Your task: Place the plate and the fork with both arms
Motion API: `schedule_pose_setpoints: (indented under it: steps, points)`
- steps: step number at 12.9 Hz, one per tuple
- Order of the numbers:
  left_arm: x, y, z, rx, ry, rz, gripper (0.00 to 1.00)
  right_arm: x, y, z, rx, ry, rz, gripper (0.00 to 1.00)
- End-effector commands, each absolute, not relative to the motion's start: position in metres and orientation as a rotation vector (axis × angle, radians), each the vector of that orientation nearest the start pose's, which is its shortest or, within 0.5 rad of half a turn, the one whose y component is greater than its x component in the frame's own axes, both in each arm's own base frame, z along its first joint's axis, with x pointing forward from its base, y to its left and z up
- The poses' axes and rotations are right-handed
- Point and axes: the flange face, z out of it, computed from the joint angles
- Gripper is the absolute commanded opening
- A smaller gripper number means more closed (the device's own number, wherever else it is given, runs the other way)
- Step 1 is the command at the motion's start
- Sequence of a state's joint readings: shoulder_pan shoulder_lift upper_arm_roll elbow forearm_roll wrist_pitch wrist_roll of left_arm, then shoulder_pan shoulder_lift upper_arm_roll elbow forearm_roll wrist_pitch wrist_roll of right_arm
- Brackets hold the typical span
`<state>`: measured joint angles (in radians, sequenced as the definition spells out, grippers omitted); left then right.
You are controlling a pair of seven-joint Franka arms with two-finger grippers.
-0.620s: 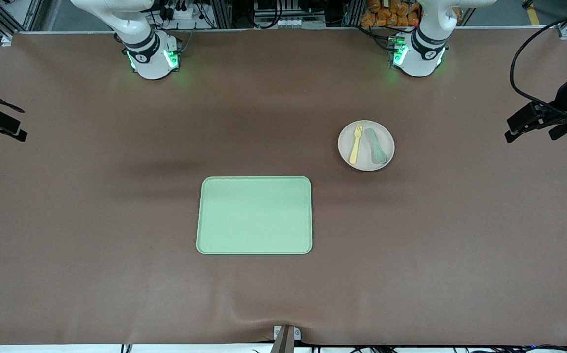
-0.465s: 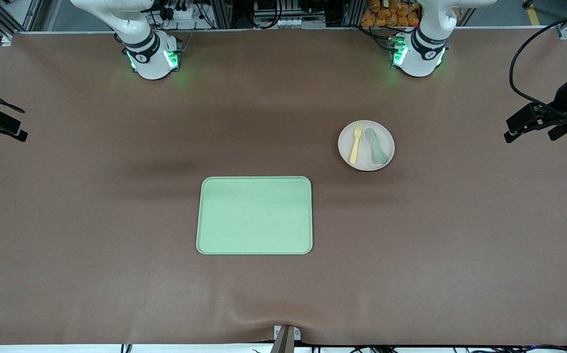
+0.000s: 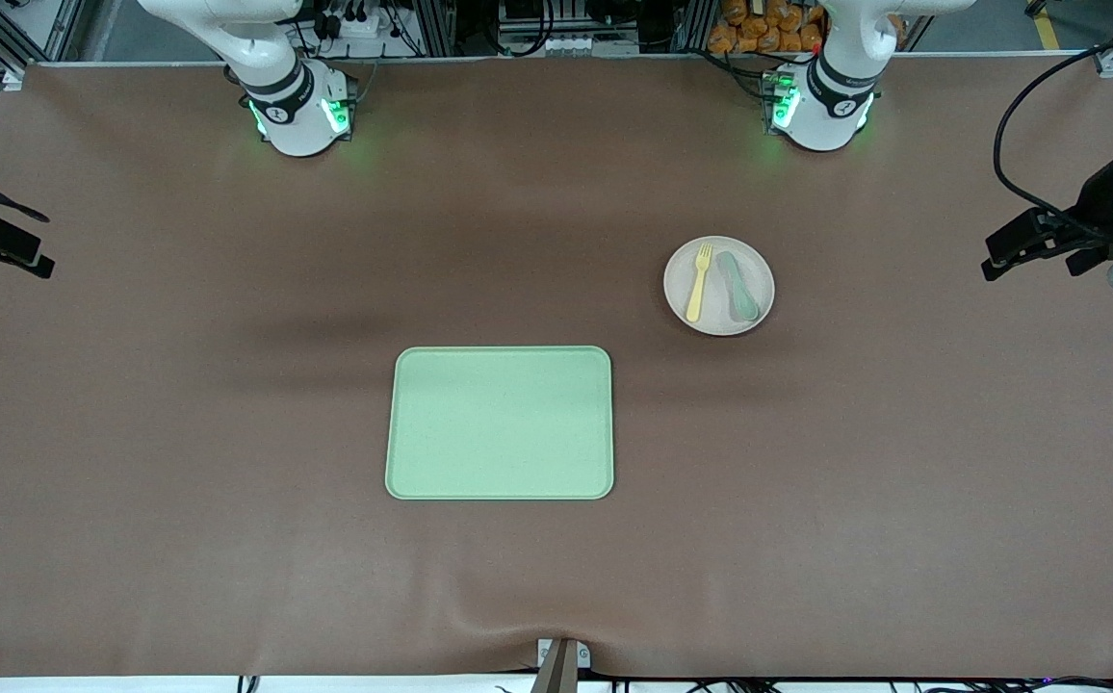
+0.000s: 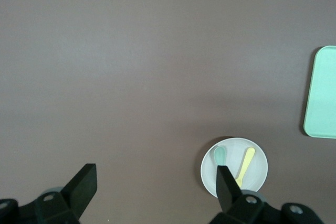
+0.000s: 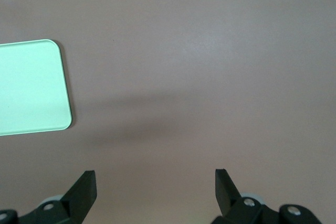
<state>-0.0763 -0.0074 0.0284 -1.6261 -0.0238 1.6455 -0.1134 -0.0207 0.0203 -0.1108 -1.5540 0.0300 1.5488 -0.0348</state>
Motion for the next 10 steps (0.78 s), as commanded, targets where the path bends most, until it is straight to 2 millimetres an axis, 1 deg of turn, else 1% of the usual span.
schedule_pose_setpoints:
  steps: [1,2,4,5,8,10]
  points:
    - [0.565,-0.036,0.590,-3.164,-0.056,0.029,1.00,0.545,-0.071,0.628,-3.121,0.146,0.017,1.00]
    - [0.566,-0.039,0.579,-3.161,-0.047,0.063,1.00,0.545,-0.070,0.629,-3.121,0.143,0.015,1.00]
    - [0.565,-0.050,0.550,-3.157,-0.027,0.112,1.00,0.543,-0.070,0.630,-3.120,0.143,0.019,1.00]
    - [0.562,-0.060,0.534,-3.155,-0.014,0.122,1.00,0.545,-0.069,0.628,-3.121,0.143,0.022,1.00]
    - [0.557,-0.074,0.502,-3.151,0.005,0.158,1.00,0.545,-0.068,0.627,-3.121,0.143,0.022,1.00]
    - [0.548,-0.081,0.475,-3.146,0.007,0.180,1.00,0.546,-0.067,0.627,-3.121,0.146,0.022,1.00]
